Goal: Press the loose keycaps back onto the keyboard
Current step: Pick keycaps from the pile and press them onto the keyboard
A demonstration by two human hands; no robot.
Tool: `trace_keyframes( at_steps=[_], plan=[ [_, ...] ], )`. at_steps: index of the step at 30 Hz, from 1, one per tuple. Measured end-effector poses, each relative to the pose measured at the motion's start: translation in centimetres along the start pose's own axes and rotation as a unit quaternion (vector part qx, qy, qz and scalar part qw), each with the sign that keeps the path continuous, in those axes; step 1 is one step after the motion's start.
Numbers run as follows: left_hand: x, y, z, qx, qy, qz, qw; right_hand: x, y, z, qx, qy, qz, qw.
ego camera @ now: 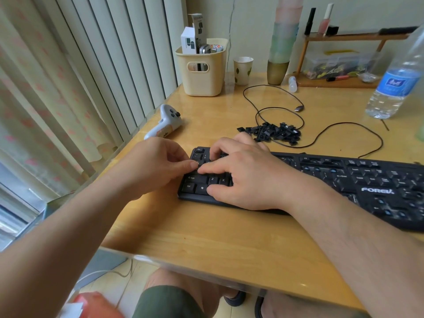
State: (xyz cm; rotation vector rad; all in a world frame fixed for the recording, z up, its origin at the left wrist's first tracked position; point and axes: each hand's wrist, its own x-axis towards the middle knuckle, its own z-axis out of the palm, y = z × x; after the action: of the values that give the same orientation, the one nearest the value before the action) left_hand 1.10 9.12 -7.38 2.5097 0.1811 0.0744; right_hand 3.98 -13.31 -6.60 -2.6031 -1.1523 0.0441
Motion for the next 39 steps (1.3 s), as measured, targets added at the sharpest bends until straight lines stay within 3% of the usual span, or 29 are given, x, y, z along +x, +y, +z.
trace_keyframes(
  at_steps=[12,18,28,32,36,39],
  plan=[
    [1.1,0.4,-0.6,0.003,-0.057,-0.039,0.998,0.5,0.0,0.1,-0.002,-0.018,0.012,1.0],
    [1.5,-0.4,-0.9,-0.106,-0.095,-0.047,0.989,0.5,0.3,0.0,-0.008,0.013,0.017,1.0],
    [1.7,0.3,-0.4,-0.061,-0.064,-0.057,0.994,0.0,2.3,-1.7,0.012,0.014,0.061,0.998],
    [2.3,1.9,-0.9,0.011,-0.074,-0.013,0.997,-0.6,5.7,-3.0,-0.005,0.038,0.103,0.994],
    [4.3,6.4,-0.1,0.003,-0.075,0.08,0.994,-1.5,8.8,-4.3,-0.016,0.048,0.175,0.983],
    [7.1,9.1,2.2,0.087,-0.062,0.147,0.983,-2.0,9.9,-4.7,-0.006,0.046,0.204,0.978]
  ],
)
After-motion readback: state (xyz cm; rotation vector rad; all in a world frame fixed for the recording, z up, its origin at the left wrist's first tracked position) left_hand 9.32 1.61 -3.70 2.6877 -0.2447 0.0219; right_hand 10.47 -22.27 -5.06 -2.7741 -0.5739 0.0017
